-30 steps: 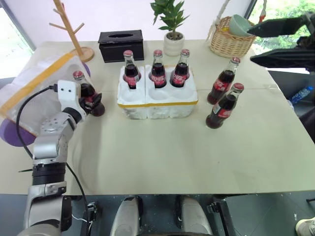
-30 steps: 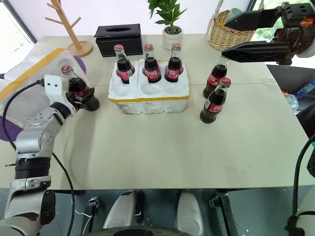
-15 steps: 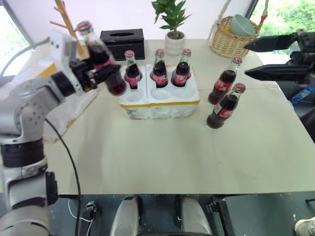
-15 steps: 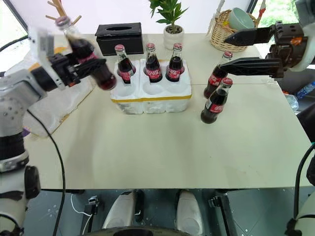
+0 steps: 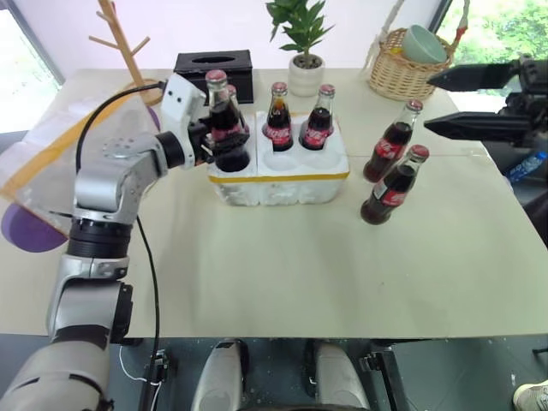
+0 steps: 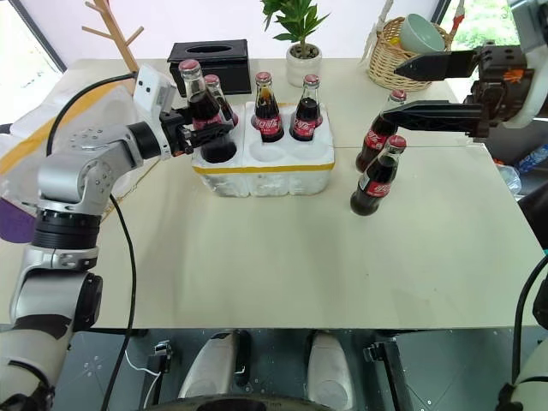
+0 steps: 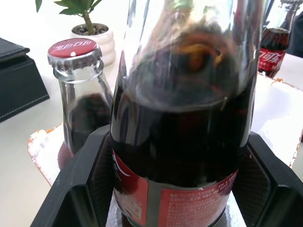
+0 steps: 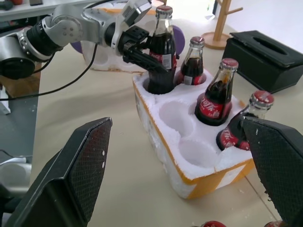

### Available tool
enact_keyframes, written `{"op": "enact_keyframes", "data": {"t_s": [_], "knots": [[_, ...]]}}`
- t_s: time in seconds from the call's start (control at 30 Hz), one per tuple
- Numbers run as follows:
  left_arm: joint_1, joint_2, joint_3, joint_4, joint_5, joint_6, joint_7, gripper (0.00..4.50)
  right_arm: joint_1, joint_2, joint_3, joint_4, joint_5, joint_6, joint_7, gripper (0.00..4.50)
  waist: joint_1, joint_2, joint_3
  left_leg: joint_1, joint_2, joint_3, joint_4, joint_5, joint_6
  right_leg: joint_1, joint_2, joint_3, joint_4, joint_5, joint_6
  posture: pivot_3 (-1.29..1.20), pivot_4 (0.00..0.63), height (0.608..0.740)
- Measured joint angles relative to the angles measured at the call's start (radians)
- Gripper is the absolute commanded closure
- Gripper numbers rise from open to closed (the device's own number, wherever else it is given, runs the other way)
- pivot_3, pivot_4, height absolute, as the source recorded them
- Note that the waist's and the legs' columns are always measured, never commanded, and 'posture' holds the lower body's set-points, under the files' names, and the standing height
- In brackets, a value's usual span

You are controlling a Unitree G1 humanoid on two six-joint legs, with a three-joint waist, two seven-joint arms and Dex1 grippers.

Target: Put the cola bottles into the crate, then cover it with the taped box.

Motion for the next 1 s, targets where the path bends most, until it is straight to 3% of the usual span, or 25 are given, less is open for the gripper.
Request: {"op": "enact_keyframes", "data": {"t_s": [0.07,0.43,0.6,0.83,0.9,1.0], "knots": [[0.000,-0.009,-0.005,0.015,0.013,-0.016,-0.015,0.04,0.012,0.000,0.000,0.000,-0.003,-0.008,-0.004,0.00,0.001,0.000,0.000,0.000,0.000,0.000,0.000,0.000,0.000,0.000,0.000,0.000,0.000,0.000,0.000,0.00,0.150,0.736],[-0.023,0.006,-0.023,0.031,0.049,-0.026,-0.113,0.04,0.073,-0.002,-0.014,0.001,-0.041,-0.053,-0.050,0.00,-0.002,0.000,0.000,0.000,0.000,0.000,0.000,0.000,0.000,0.000,0.000,0.000,0.000,0.000,0.000,0.00,0.150,0.736],[-0.053,0.133,0.061,-0.048,-0.071,0.066,-0.242,0.04,0.166,-0.055,-0.144,-0.005,-0.025,-0.021,-0.094,0.00,0.000,0.000,0.000,0.000,0.000,0.000,-0.001,0.000,0.000,0.000,0.000,0.000,-0.001,0.000,0.000,0.00,0.150,0.736],[-0.132,0.320,0.175,-0.137,-0.306,0.298,-0.439,0.04,0.546,-0.056,-0.499,-0.131,-0.007,0.076,-0.176,0.00,0.001,-0.001,0.000,0.001,0.000,0.000,0.000,0.000,0.000,0.003,0.000,0.000,0.000,0.000,0.000,0.00,0.150,0.736],[-0.124,0.345,0.171,-0.207,-0.359,0.345,-0.482,0.04,0.665,-0.002,-0.592,-0.205,-0.001,0.116,-0.220,0.00,0.001,0.000,-0.001,0.002,0.000,0.000,0.000,0.000,0.000,0.003,0.000,0.000,0.000,0.000,0.000,0.00,0.150,0.736],[-0.029,0.360,0.113,-0.349,-0.372,0.352,-0.512,0.04,0.857,0.169,-0.675,-0.373,0.013,0.145,-0.304,0.00,0.001,0.000,-0.003,0.008,0.000,-0.001,-0.002,0.000,0.000,0.008,0.000,0.000,0.000,0.000,0.001,0.00,0.150,0.736]]}}
